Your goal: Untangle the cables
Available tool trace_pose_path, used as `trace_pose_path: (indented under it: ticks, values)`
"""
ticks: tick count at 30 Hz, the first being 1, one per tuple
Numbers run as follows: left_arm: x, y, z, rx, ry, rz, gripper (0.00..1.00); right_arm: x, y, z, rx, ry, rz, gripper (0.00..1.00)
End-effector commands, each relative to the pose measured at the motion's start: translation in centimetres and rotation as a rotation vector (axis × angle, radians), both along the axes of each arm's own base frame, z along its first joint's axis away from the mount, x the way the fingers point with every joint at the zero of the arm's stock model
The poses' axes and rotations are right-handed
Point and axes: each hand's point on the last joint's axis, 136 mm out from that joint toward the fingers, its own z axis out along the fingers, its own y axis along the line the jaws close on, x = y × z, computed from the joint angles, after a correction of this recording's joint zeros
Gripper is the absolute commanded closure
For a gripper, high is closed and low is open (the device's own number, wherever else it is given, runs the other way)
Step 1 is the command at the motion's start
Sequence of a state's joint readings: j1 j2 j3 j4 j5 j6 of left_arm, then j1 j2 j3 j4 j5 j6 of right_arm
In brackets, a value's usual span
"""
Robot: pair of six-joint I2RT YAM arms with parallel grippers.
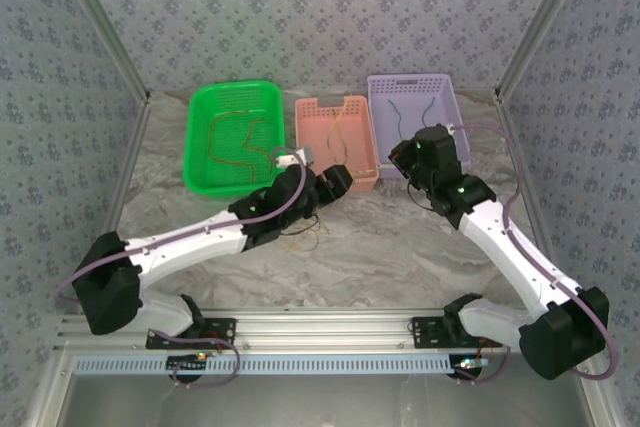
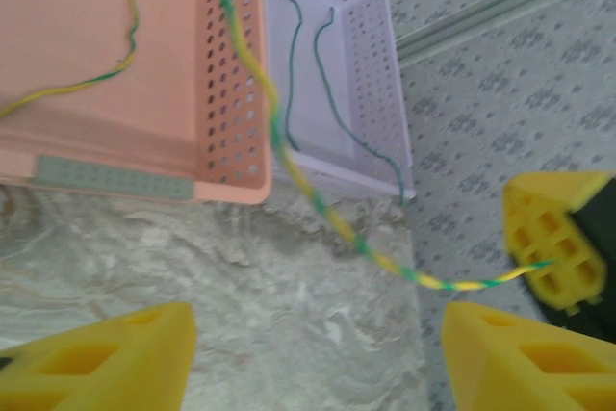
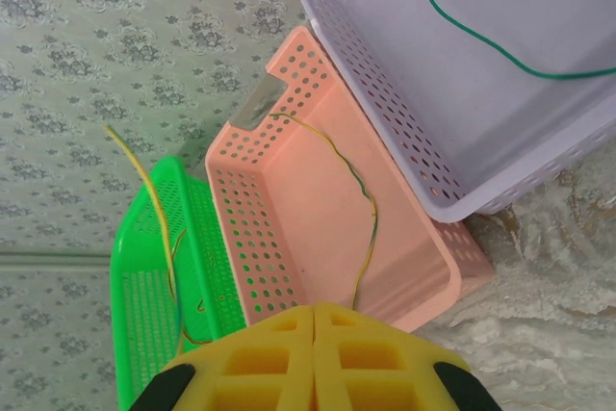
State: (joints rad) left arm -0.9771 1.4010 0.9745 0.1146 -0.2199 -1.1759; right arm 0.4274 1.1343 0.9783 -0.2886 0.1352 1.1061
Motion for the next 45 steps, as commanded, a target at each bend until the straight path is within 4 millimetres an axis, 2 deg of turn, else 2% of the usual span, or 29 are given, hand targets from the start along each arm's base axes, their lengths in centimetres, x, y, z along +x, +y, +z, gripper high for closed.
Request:
trace_pose_path:
  ticks: [1, 3, 12, 14, 18, 22, 24, 25, 28, 31, 36, 41, 45]
  values:
    - [1.0, -1.4, 2.9, -0.114, -0.016, 0.013, 0.41, 0.4, 0.2, 0.4, 0.096, -0.024, -0.033, 1.0]
    - [1.4, -1.6, 2.4, -0.126, -0.002, 0.016, 0.48, 0.3, 0.3, 0.1, 0.113, -0.021, -0.03, 1.0]
    - [3.1, -2.1, 0.6, -0.173, 0.039, 0.043, 0.65, -0.6, 0.8, -0.9, 0.197, -0.02, -0.017, 1.0]
    - [3.3, -2.1, 0.5, -0.172, 0.039, 0.049, 0.72, -0.9, 0.8, -1.1, 0.199, -0.018, -0.01, 1.0]
    - [3.5, -1.8, 0.4, -0.163, 0.032, 0.056, 1.0, -1.3, 0.6, -1.3, 0.194, -0.02, -0.006, 1.0]
    - [4.0, -0.5, 0.3, -0.126, 0.031, 0.073, 1.0, -1.5, 1.1, -1.3, 0.145, -0.008, 0.052, 0.98]
    - [4.8, 0.8, 0.0, -0.087, 0.044, 0.09, 1.0, -1.9, 0.6, -0.7, 0.082, -0.004, 0.063, 0.71]
    - [5.4, 1.7, -0.2, -0.059, 0.049, 0.1, 1.0, -2.3, 0.1, -0.2, 0.043, -0.016, 0.063, 0.63]
    - [7.1, 4.1, 0.0, 0.005, 0.032, 0.128, 1.0, -3.8, -2.0, 1.4, -0.048, -0.064, 0.036, 0.51]
    - [9.2, 6.0, 0.3, 0.084, 0.014, 0.136, 1.0, -5.3, -3.7, 2.9, -0.139, -0.103, 0.03, 0.48]
    - [13.1, 7.6, 0.0, 0.168, -0.003, 0.125, 1.0, -6.9, -4.8, 4.4, -0.219, -0.141, 0.06, 0.48]
    - [16.1, 8.2, -0.7, 0.25, 0.01, 0.098, 1.0, -7.3, -4.8, 4.2, -0.246, -0.148, 0.086, 0.48]
    - [17.6, 7.6, -1.5, 0.357, 0.04, 0.027, 1.0, -6.9, -4.0, 3.5, -0.255, -0.139, 0.135, 0.48]
